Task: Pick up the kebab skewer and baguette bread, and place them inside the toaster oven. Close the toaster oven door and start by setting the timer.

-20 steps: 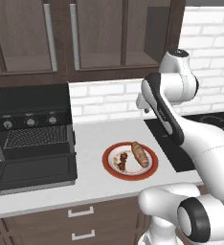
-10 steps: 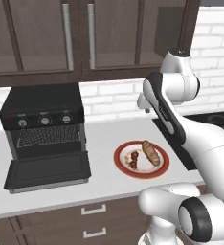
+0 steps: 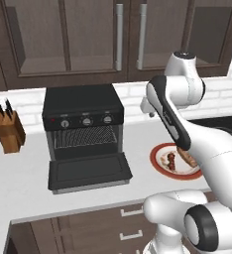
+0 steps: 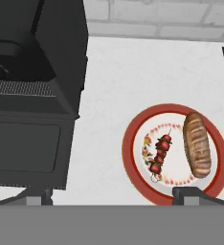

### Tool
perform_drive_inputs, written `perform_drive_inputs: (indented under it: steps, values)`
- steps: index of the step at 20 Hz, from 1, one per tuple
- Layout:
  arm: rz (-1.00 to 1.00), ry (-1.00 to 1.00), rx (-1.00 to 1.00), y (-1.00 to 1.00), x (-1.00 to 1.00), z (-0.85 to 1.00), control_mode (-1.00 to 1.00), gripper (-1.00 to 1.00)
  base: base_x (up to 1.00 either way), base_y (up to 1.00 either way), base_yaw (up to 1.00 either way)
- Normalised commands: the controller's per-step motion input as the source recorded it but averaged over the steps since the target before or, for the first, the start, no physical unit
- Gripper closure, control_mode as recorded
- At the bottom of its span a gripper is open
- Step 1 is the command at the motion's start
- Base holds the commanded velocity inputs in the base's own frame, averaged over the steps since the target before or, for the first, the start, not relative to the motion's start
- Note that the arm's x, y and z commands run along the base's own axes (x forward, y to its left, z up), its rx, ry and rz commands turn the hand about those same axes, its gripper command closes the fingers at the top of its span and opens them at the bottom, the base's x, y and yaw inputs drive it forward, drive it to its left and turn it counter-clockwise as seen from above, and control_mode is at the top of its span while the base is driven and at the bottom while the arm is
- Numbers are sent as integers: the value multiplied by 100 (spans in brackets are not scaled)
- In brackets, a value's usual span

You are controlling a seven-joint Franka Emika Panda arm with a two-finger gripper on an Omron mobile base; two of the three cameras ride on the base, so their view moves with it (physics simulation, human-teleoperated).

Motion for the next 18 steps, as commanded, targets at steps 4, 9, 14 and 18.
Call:
perform_drive_inputs:
  steps: [4,9,14,18]
  values:
    - [0,0,0,0,0,0,100,-100,0,0,0]
    - [0,0,0,0,0,0,100,-100,0,0,0]
    - [0,0,0,0,0,0,100,-100,0,0,0]
    - [0,0,0,0,0,0,-100,-100,0,0,0]
